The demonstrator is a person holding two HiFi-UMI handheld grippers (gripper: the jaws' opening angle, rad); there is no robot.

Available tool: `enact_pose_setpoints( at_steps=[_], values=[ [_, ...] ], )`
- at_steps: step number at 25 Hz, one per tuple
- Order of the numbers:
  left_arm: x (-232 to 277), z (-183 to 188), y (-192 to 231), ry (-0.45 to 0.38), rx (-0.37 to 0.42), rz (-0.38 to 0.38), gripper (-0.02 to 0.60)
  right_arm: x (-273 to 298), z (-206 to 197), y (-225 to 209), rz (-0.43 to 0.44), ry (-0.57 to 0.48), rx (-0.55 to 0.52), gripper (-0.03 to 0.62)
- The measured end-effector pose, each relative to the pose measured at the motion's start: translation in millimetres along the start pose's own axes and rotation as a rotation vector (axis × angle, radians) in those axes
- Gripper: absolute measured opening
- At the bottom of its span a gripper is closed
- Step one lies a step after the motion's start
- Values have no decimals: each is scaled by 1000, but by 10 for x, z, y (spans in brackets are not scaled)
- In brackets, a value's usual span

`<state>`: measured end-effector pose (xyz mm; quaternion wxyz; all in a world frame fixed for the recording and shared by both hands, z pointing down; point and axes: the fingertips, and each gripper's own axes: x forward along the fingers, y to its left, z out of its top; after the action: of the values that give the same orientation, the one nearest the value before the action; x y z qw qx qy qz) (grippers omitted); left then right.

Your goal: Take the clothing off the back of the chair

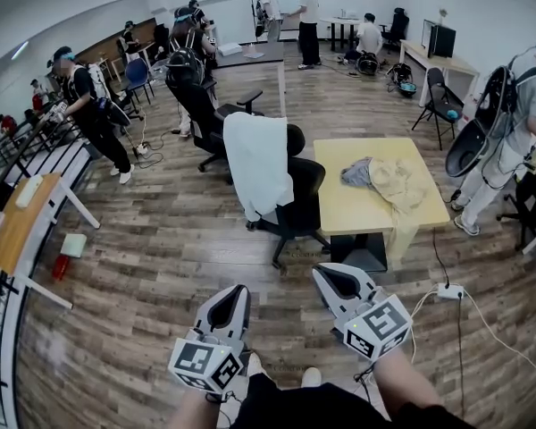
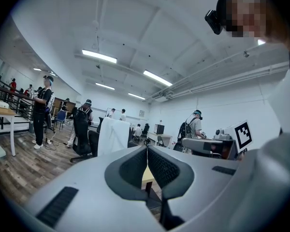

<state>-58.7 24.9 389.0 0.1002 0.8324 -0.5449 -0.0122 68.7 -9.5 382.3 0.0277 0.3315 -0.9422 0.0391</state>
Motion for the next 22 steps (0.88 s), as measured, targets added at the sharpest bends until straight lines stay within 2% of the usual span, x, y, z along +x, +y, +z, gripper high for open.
enact_pose_setpoints(
  at_steps=[11, 22],
  values=[
    [93, 131, 315, -1, -8, -20, 20, 274, 146, -101, -45, -14, 2, 13],
    [288, 255, 802, 7, -19, -48, 20, 749, 204, -178, -85, -11, 15, 12]
  ],
)
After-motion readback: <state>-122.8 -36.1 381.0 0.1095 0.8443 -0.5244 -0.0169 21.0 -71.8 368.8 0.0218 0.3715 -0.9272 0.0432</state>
